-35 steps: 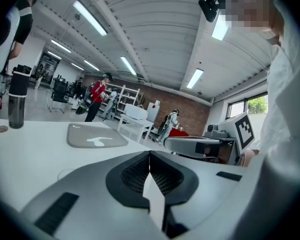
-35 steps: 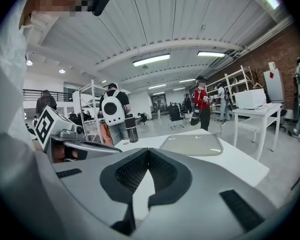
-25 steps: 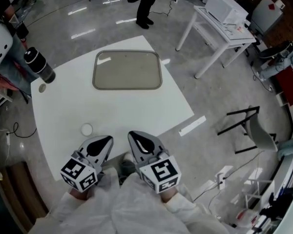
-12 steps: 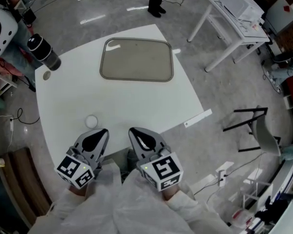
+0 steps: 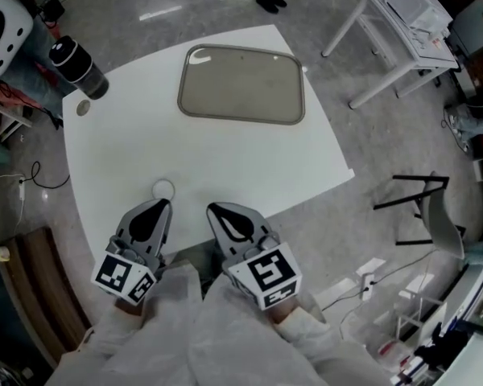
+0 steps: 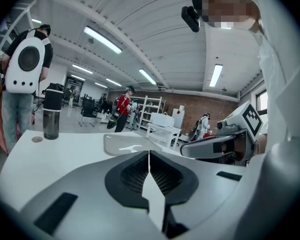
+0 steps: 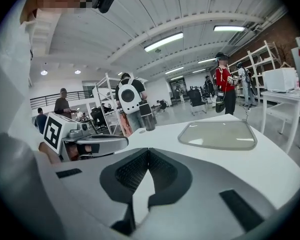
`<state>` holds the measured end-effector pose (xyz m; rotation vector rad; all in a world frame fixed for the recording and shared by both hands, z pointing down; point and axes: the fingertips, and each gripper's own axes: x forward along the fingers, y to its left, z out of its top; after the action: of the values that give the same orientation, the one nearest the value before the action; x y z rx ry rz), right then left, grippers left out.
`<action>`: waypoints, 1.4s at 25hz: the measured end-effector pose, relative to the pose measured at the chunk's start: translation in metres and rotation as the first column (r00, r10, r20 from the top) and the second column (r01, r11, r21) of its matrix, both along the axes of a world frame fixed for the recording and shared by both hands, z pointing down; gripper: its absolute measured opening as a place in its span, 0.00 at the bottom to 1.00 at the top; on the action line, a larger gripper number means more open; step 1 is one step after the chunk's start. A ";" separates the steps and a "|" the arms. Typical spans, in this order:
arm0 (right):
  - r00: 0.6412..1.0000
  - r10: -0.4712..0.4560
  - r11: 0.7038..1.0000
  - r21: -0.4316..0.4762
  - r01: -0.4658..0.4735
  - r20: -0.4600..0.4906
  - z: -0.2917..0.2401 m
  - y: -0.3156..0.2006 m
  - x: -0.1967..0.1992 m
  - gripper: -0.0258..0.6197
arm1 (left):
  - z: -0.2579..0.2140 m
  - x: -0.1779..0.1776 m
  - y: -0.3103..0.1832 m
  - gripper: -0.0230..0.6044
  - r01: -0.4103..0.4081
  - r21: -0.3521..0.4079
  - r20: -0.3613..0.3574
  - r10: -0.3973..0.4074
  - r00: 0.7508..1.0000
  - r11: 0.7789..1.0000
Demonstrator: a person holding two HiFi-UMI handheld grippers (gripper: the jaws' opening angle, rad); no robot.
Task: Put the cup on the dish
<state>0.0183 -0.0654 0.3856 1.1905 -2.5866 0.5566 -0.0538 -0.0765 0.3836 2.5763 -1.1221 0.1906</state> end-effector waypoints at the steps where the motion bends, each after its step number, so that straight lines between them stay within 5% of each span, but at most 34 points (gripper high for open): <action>1: 1.000 -0.007 1.000 -0.002 0.007 -0.001 0.001 -0.001 -0.004 0.06 | 0.001 -0.004 -0.002 0.05 0.012 0.007 0.002 -0.012 1.000 1.000; 15: 0.999 -0.034 0.996 -0.082 0.031 -0.027 0.033 -0.008 -0.022 0.06 | 0.039 -0.043 -0.019 0.07 0.109 -0.008 0.080 -0.108 0.991 0.994; 25: 0.999 -0.025 0.991 -0.129 0.020 -0.042 0.049 -0.006 -0.018 0.06 | 0.077 -0.048 -0.016 0.34 0.113 -0.093 0.118 -0.102 0.988 0.989; 35: 0.998 -0.031 0.988 -0.156 0.021 -0.061 0.062 0.003 -0.012 0.06 | 0.100 -0.033 -0.012 0.46 0.076 -0.110 0.173 -0.056 0.983 0.991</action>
<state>0.0065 -0.0623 0.4477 1.1042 -2.4525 0.6893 -0.0864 -0.0886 0.4836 2.4532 -1.2161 0.4539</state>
